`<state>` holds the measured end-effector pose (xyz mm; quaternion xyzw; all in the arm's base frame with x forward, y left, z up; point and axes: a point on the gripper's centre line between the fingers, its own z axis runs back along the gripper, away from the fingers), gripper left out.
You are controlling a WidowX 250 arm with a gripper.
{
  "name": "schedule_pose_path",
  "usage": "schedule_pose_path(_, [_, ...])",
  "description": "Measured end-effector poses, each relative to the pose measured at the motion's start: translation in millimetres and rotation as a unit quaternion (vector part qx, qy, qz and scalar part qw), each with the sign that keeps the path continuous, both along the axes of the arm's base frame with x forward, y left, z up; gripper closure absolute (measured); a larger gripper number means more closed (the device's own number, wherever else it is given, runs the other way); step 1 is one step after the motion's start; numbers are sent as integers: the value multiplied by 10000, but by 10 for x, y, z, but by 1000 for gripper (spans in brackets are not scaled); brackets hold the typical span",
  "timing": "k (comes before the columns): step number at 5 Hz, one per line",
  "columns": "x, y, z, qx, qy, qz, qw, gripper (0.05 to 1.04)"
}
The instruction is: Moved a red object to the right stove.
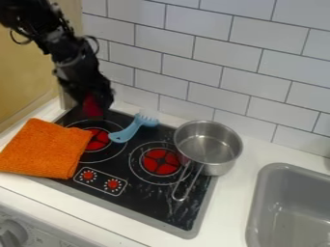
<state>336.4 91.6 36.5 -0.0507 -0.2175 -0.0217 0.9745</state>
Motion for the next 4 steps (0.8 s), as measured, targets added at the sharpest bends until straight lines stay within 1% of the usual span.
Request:
schedule_pose_path(1, [-152,-104,167,-92,-86,-89,9999,364])
schedule_pose_path(2, [-339,-195,302,-63,-166,-204,9996,363])
schedule_pose_path(3, [-603,-327,318,43,-113,-173,9998,363])
schedule_pose_path(4, [-732,-540,288,104,-75,-203,9997,363])
